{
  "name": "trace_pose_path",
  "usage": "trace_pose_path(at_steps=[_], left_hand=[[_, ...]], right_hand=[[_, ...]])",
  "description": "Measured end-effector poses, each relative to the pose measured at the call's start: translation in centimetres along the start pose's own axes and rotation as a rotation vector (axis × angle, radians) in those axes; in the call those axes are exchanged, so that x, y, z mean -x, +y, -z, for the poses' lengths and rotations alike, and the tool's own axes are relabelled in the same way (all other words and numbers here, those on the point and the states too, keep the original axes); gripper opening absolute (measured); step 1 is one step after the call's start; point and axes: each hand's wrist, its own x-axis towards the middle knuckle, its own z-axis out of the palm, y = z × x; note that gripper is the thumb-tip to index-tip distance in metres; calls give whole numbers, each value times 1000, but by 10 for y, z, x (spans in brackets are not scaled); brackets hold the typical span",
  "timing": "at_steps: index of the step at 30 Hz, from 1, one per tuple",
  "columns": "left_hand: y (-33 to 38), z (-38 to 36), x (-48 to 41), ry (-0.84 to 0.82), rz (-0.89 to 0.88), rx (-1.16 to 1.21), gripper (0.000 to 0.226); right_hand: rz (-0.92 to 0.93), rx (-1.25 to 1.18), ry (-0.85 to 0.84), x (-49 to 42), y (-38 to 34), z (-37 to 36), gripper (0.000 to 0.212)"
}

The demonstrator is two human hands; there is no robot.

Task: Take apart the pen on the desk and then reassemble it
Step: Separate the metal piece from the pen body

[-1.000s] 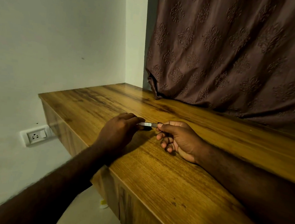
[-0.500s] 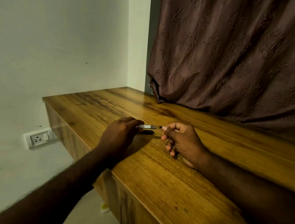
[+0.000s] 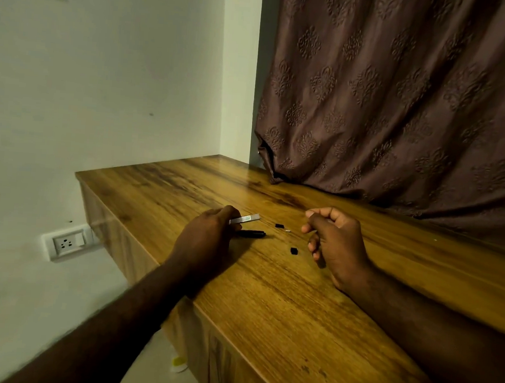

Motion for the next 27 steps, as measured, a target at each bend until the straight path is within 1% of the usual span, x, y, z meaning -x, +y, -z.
trace_pose_path(at_steps=[2, 5, 8, 12, 15, 19, 21, 23, 25, 27], left_hand=[[-1, 2, -1, 39, -4, 23, 19], [-4, 4, -2, 107, 104, 79, 22], [-6, 4, -3, 101, 178, 133, 23], [-5, 2, -4, 51, 139, 104, 22], [-4, 1, -3, 33, 104, 69, 20], [-6, 0, -3, 47, 111, 69, 19], [-5, 1, -3, 30, 99, 64, 20], [-3, 1, -3, 22, 71, 53, 21], [-3, 2, -2, 28, 61, 51, 20], [-2, 2, -2, 36, 62, 49, 19]], right_hand=[[24, 32, 8, -1, 3, 0, 6], [70, 96, 21, -5, 9, 2, 6], [147, 248, 49, -14, 14, 8, 10], [245, 473, 95, -33, 22, 16, 13], [274, 589, 69, -43, 26, 17, 10], [340, 746, 71, -49, 27, 11, 9], [400, 900, 29, -48, 28, 7, 9], [454, 1034, -75, -45, 29, 3, 11], [494, 1081, -140, -43, 30, 2, 11], [507, 1074, -148, -42, 29, 2, 11]])
